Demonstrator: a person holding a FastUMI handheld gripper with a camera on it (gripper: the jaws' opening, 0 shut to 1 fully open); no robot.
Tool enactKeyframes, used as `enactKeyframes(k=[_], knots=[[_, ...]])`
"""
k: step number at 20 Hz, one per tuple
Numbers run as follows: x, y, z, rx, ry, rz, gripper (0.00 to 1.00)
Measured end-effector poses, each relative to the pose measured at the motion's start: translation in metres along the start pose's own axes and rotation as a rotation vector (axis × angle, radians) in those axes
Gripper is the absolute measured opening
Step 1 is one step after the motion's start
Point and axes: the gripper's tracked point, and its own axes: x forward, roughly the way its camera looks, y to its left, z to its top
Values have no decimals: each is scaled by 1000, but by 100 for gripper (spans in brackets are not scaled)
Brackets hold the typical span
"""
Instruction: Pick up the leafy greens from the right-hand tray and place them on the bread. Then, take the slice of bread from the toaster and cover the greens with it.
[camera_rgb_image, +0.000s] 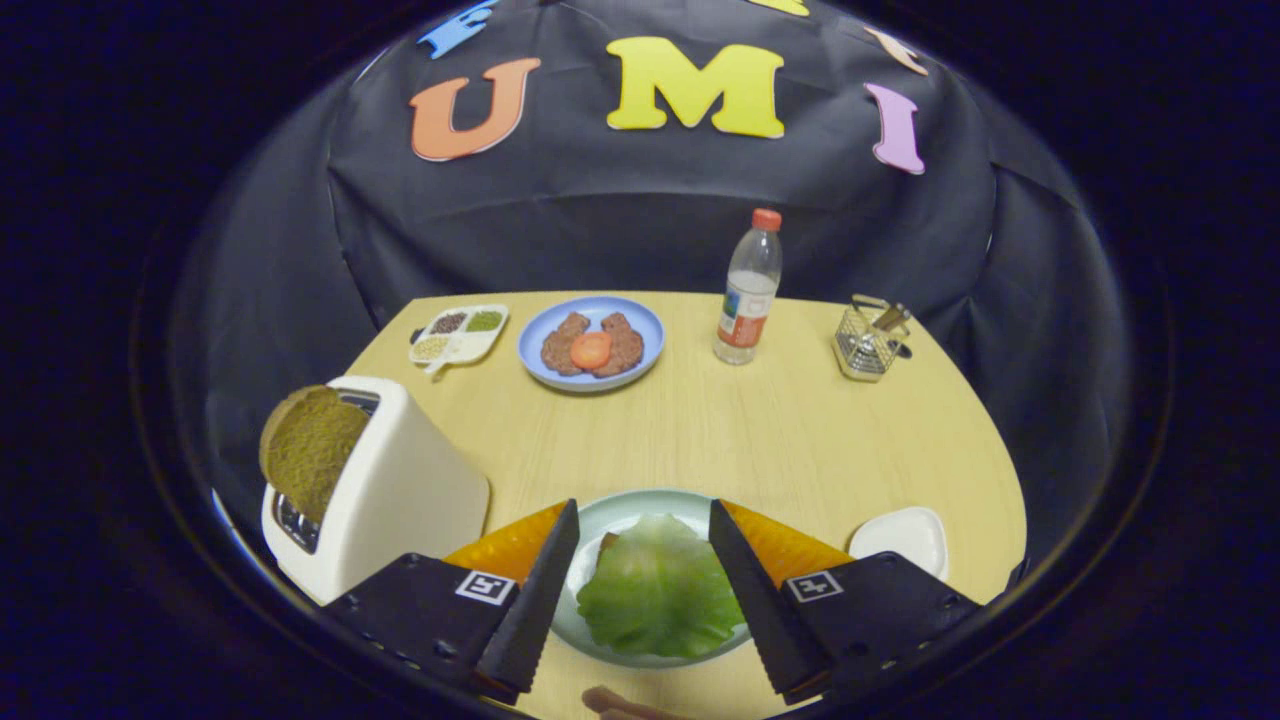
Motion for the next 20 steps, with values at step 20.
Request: enactKeyframes(k=[20], knots=[[-90,154,58,-8,-290,49,96]])
